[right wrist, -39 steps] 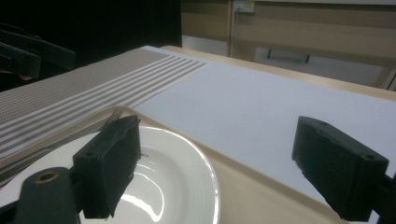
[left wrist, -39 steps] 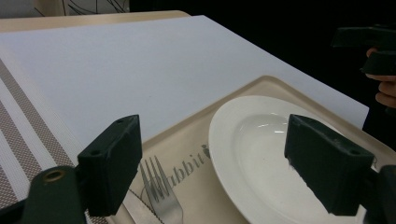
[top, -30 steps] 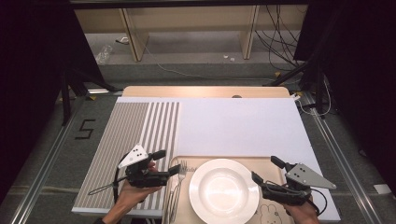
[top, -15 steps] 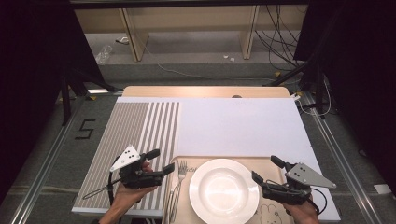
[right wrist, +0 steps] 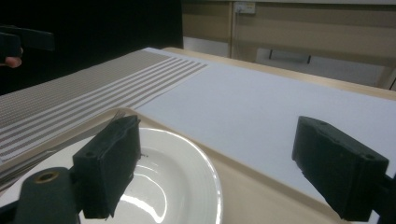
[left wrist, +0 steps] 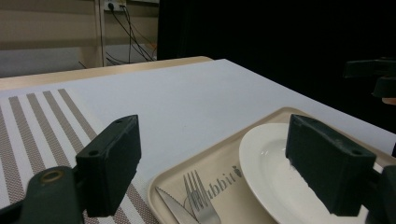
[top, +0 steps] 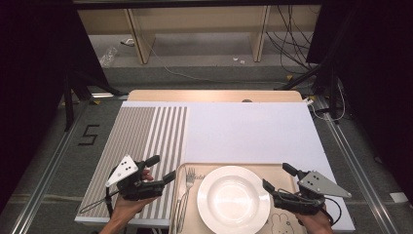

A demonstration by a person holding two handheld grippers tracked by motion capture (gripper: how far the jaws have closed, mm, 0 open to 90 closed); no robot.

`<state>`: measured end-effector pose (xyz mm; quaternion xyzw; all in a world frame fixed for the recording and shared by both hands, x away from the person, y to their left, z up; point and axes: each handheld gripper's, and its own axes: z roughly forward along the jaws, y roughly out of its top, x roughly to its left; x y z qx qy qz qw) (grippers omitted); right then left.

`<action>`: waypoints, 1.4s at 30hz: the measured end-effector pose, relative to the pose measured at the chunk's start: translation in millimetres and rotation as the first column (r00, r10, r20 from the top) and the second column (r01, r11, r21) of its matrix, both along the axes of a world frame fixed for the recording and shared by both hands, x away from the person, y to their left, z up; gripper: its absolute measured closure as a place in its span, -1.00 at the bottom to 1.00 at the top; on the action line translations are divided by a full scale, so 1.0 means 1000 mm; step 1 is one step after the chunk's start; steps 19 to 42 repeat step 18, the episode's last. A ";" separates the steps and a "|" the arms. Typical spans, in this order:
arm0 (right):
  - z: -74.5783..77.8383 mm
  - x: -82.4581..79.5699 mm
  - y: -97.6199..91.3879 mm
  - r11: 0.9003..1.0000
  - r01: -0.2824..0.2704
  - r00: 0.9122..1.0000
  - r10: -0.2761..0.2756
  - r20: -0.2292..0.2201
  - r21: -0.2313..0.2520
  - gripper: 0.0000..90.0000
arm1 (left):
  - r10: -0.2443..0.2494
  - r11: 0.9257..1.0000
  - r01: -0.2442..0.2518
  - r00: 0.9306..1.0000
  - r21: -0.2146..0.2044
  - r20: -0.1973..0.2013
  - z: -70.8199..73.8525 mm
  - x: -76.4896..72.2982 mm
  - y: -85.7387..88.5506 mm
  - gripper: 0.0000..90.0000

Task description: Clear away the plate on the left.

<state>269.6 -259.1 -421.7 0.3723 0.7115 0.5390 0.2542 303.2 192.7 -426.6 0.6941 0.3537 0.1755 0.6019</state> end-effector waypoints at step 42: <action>0.000 0.000 0.000 1.000 -0.003 1.000 0.003 0.000 -0.002 -0.64 | 0.007 1.000 -0.007 1.000 -0.001 0.006 0.000 0.000 0.001 -0.62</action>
